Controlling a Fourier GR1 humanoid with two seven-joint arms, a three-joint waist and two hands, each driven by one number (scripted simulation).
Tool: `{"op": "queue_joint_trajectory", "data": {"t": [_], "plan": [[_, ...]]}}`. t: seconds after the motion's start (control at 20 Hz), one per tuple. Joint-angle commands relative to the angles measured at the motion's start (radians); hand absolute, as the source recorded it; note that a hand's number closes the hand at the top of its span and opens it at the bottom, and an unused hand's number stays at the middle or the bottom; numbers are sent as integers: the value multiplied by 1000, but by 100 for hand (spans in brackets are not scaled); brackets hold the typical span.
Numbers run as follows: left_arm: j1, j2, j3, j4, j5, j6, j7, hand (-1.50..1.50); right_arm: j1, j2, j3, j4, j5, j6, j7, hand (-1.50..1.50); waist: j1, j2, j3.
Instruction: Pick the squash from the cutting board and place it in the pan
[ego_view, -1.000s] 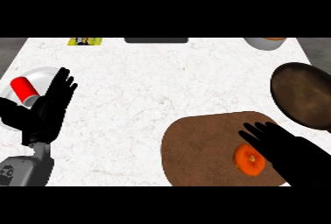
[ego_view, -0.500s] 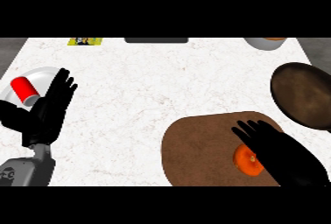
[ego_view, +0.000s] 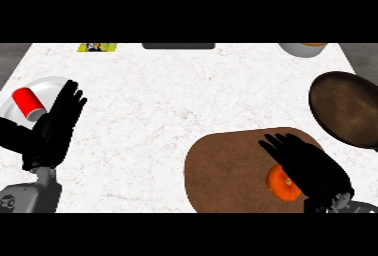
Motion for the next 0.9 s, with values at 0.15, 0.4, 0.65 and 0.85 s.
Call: {"op": "queue_joint_trajectory", "data": {"t": [0.15, 0.4, 0.65, 0.85], "plan": [[4, -26, 14, -19, -29, -15, 16, 0, 35, 24, -5, 127, 91, -133, -102, -150, -1, 0, 0], [4, -60, 14, 54, -64, -25, -55, 0, -48, 69, -63, 178, 68, -81, -134, -150, -1, 1, 0], [27, -76, 2, -105, -72, 3, 56, 0, -22, 120, -17, 249, 120, -96, -137, -150, 3, 0, 0], [-5, -45, 63, 19, -53, -55, -4, 0, -13, 100, 11, 238, 151, -181, -248, 150, -2, 0, 0]]}}
